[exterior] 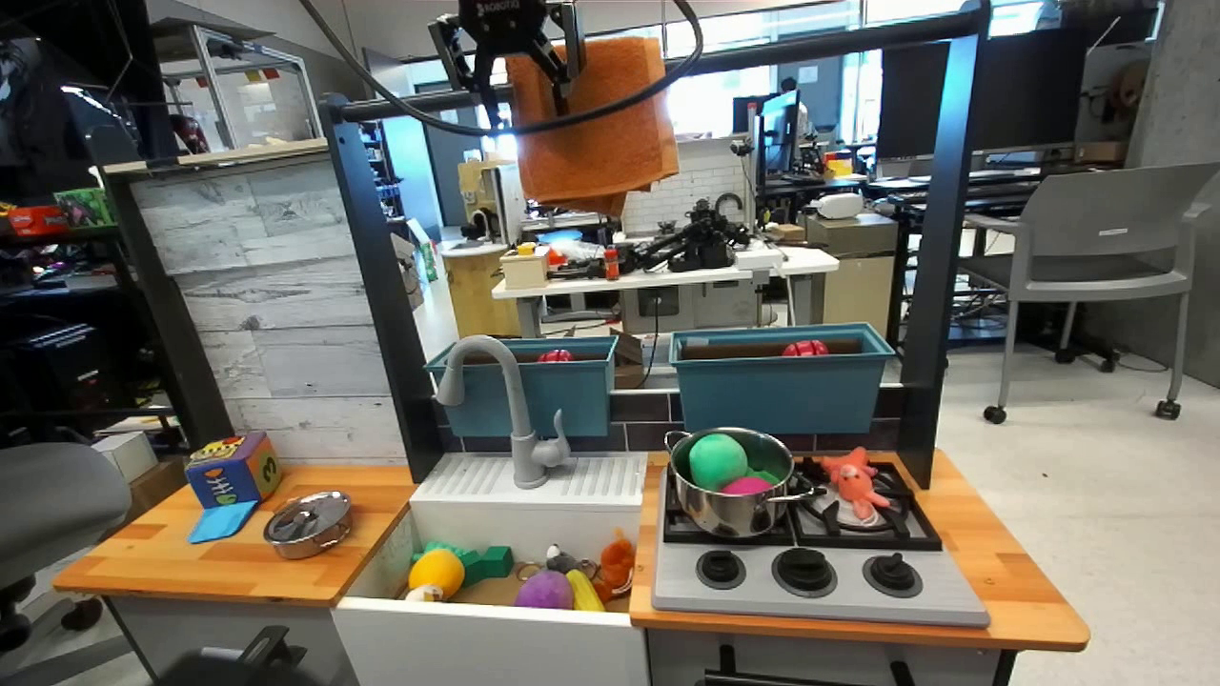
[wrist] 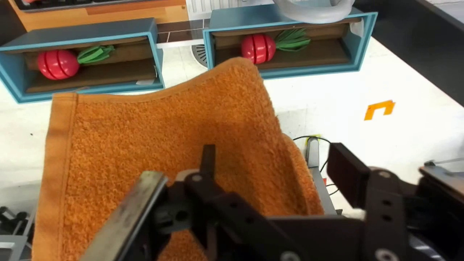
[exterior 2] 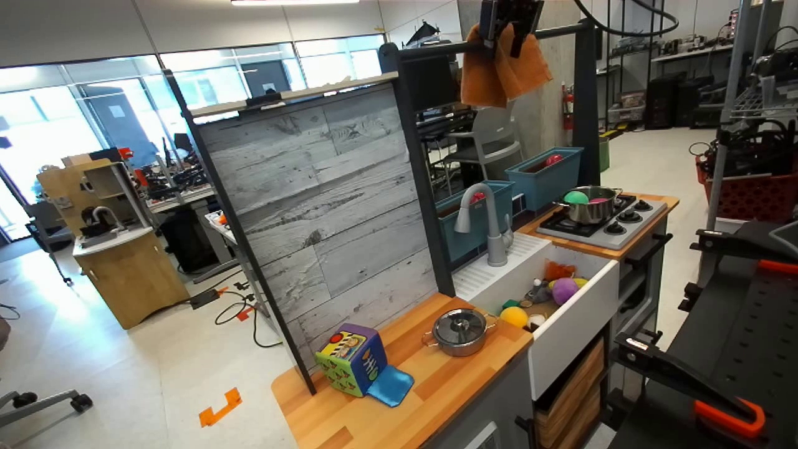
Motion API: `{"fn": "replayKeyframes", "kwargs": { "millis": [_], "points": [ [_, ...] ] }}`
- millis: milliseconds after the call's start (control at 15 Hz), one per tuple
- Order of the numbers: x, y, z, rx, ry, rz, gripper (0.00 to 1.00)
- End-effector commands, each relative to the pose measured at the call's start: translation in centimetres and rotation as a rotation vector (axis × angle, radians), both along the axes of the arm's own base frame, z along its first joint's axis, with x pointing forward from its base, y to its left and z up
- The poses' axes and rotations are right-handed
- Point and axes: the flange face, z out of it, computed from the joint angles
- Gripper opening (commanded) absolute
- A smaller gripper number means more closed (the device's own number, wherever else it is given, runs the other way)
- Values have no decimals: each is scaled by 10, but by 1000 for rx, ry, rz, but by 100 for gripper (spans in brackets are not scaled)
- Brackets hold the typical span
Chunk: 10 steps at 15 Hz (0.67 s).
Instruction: Hang the towel on the black rod
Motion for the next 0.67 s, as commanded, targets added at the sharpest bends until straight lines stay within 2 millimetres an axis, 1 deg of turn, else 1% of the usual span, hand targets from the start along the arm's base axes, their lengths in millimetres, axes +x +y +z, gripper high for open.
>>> {"fn": "replayKeyframes", "kwargs": {
  "millis": [0,133,200,267,600],
  "points": [
    [-7,2,3,-14,19,20,100],
    [-9,2,1,-22,33,34,100],
    [-11,2,1,3,48,32,100],
    [-2,0,-5,-4,19,10,100],
    [-2,0,-7,-3,24,10,100]
  ]
}}
